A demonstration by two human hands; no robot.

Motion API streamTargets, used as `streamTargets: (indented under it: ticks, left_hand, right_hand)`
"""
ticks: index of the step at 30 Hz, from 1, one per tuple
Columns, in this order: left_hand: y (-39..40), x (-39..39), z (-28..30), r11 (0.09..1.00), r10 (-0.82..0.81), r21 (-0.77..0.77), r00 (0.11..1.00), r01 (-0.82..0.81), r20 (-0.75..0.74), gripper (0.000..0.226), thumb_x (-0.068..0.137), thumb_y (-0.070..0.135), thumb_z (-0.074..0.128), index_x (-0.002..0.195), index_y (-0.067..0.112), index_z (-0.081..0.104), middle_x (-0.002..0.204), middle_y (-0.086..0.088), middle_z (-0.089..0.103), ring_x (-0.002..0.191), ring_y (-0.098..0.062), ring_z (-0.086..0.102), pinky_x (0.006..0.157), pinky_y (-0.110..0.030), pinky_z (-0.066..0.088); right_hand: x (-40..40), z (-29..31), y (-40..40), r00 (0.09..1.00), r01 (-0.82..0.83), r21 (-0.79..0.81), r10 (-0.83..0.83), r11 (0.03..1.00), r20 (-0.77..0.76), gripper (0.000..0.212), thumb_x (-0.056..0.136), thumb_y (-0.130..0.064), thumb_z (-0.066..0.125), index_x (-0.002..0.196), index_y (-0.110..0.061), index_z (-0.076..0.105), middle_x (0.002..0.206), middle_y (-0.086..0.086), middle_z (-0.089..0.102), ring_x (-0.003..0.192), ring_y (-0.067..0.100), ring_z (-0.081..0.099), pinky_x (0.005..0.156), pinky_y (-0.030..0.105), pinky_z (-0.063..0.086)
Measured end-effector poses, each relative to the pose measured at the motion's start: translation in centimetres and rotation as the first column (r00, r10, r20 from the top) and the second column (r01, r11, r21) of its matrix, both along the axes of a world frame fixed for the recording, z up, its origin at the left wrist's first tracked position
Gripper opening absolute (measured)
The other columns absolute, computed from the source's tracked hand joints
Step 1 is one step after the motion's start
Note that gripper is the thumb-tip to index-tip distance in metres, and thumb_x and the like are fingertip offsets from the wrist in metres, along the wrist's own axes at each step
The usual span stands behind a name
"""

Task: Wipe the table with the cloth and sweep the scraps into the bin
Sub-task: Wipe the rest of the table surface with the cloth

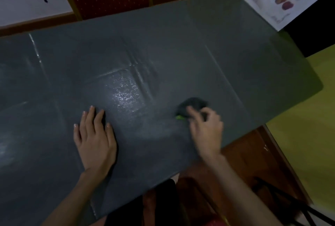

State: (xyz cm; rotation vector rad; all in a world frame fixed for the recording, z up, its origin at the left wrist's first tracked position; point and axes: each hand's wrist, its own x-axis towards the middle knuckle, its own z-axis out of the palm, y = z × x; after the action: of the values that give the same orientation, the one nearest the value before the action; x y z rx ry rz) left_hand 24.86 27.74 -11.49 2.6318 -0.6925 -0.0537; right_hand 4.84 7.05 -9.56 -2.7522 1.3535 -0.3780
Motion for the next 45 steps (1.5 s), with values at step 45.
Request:
streamTargets:
  ticks: [45]
  left_hand:
    - [-12.1,-0.7,3.2,0.988,0.141,-0.053,0.989,-0.143,-0.041,0.039,0.099,0.028,0.031,0.131,0.013,0.049,0.15,-0.009,0.041,0.143,-0.03,0.029,0.118,-0.049,0.013]
  right_hand:
    - [5.3,-0.3,-14.4,0.956,0.124,0.122,-0.152,0.985,0.251,0.024,0.09,-0.026,0.061,0.114,-0.028,0.063,0.114,0.003,0.059,0.105,0.029,0.055,0.09,0.046,0.045]
